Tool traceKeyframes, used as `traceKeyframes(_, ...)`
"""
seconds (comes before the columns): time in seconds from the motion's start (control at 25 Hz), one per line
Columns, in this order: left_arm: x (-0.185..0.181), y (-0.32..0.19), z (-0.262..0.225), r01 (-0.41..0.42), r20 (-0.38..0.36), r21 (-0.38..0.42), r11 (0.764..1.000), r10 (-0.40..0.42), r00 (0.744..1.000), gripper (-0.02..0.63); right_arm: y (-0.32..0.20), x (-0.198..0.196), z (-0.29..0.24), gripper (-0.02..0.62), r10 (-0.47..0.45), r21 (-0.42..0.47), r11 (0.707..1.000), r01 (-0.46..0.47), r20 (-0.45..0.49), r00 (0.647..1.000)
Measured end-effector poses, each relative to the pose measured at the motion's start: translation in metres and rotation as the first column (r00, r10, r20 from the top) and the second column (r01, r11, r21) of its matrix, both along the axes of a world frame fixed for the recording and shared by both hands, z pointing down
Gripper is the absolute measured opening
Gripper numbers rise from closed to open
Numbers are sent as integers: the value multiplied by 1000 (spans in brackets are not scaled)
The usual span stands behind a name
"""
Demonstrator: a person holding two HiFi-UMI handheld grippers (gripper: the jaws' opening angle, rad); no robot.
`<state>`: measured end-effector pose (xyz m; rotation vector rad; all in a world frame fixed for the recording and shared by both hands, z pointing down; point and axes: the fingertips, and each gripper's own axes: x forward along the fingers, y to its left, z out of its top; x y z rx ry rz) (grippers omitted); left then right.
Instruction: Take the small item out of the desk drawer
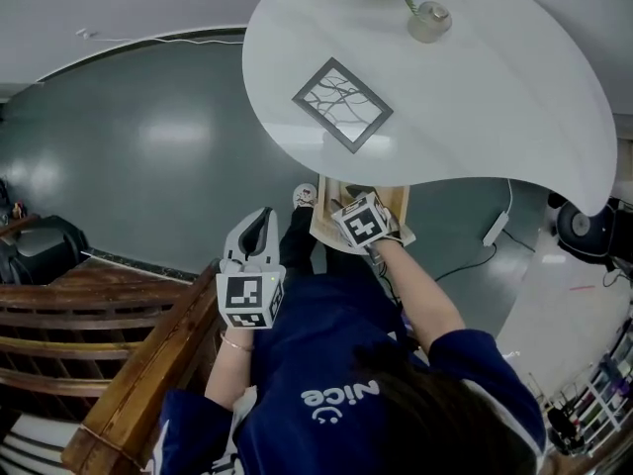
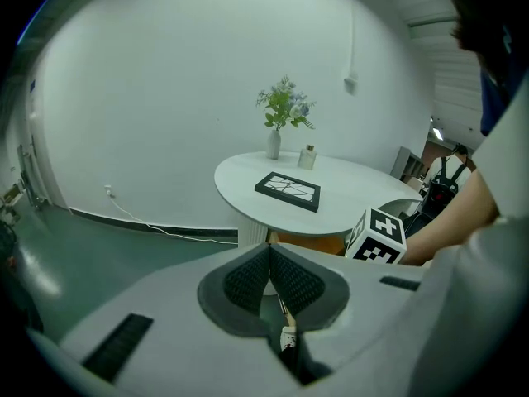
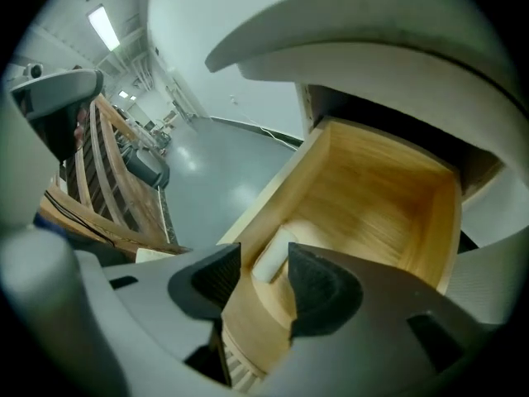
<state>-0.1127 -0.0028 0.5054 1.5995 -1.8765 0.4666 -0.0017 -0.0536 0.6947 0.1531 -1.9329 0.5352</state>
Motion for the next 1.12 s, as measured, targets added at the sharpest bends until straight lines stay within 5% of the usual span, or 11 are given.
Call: traceKeyframes(1.12,7,30,24,14,23,-91,996,-11,1000,4,5,-3,79,262,-101,-42,994,97,-98,990)
